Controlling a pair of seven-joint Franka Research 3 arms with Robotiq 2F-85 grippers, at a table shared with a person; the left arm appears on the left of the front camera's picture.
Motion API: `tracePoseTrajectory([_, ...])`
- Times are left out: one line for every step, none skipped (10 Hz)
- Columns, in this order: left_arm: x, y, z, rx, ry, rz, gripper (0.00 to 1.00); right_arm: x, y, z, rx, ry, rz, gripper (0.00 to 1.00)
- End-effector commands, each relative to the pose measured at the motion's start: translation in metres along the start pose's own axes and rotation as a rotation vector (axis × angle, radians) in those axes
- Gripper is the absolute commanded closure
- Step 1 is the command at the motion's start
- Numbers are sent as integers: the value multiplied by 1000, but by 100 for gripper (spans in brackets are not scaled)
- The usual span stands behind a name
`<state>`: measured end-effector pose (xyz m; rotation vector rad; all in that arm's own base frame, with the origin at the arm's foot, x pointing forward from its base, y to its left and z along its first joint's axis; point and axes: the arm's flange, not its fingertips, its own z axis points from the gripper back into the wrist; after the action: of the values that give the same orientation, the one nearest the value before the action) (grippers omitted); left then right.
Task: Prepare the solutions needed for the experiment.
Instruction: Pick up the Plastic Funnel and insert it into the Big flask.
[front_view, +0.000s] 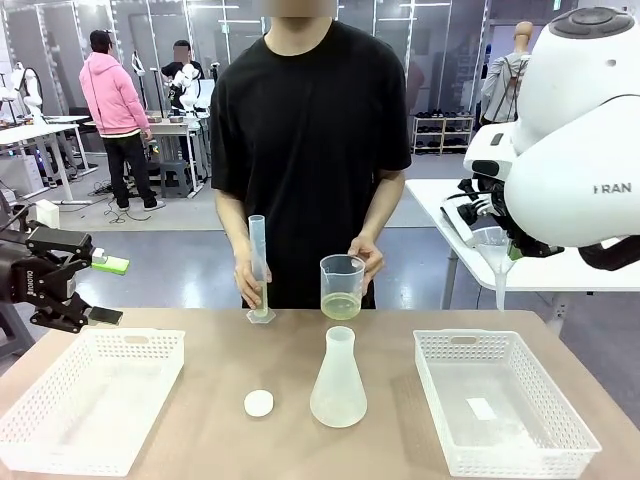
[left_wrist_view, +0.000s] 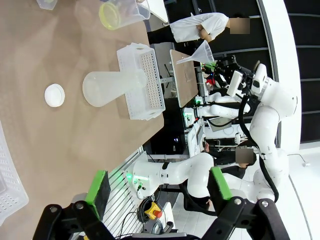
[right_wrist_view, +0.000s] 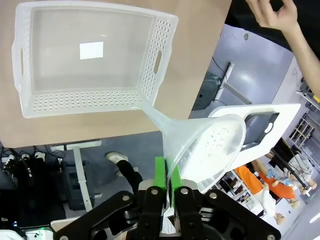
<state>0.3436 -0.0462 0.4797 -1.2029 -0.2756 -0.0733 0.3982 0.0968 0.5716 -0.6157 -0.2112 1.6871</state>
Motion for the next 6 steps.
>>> tracePoseTrajectory([-1,-2,-1,-25,-6,-14,0,-3,-5,-7,16,2,-2,100])
tracePoseTrajectory([-1,-2,-1,-25,-6,-14,0,-3,-5,-7,16,2,-2,100])
tracePoseTrajectory([-1,-2,-1,-25,-6,-14,0,-3,-5,-7,16,2,-2,100])
tracePoseTrajectory([-1,-2,-1,-25,-6,-14,0,-3,-5,-7,16,2,-2,100])
tracePoseTrajectory([-1,-2,-1,-25,-6,-14,0,-3,-5,-7,16,2,-2,100])
tracePoseTrajectory([-1,-2,-1,-25,-6,-14,0,-3,-1,-7,17,-7,-1,96])
